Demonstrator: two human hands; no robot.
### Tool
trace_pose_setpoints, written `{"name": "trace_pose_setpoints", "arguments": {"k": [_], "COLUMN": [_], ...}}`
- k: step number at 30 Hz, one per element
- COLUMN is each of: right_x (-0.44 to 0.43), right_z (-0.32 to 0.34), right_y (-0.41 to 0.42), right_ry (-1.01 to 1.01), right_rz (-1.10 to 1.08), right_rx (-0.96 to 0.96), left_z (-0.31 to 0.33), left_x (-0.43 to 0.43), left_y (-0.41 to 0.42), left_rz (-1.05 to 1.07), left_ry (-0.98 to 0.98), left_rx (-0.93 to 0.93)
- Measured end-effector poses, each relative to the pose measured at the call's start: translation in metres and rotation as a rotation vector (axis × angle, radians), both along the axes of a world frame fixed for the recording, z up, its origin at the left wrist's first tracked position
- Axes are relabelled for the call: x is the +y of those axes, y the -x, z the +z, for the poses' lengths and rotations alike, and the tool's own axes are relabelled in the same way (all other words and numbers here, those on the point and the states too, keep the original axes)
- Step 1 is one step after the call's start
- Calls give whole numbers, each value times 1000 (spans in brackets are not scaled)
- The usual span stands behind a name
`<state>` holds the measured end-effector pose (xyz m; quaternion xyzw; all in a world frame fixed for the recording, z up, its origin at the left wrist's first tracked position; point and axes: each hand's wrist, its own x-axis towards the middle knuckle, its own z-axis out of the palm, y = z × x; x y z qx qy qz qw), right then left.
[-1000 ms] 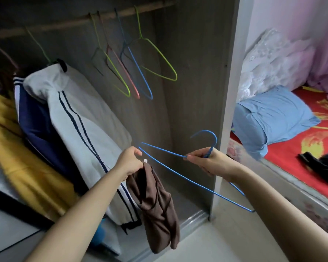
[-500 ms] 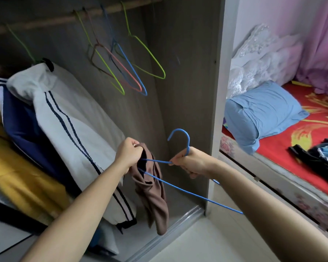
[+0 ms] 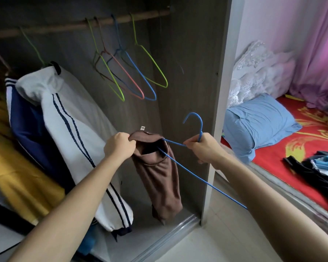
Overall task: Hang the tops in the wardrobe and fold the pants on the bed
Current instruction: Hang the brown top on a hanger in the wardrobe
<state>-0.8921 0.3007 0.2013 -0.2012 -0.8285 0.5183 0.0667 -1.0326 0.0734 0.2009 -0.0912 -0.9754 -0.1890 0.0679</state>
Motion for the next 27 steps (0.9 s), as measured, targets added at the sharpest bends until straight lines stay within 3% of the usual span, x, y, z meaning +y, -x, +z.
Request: {"name": "trace_pose_setpoints", "arguments": {"k": [6,10,12,15,20,24,27], "right_x": [-29,-32,-28,-16,-15,-13,-2], "right_z": [-3,-20,-20,-4,6,18,28], "right_y": [-4,5,11,19,17,20,23], "right_ry": [163,-95,-109,88,491,690,754], "right_rz": [265,289,258,156,78,38,15], "right_rx": [-17,-184,-220,-10,307,445,491], "left_z": [13,32,41,44,39,32,30], "left_x": [26,42,46,43,23,3,-13], "left_y": [-11,-23,-29,-27,-5,9,19], "left_rz": [-110,-311,-399,-406,-225,-141,-67], "left_ry": [-85,-211,-194,-214,-157,79,-5], "left_rx": [23,100,167,199,145,12,23]}}
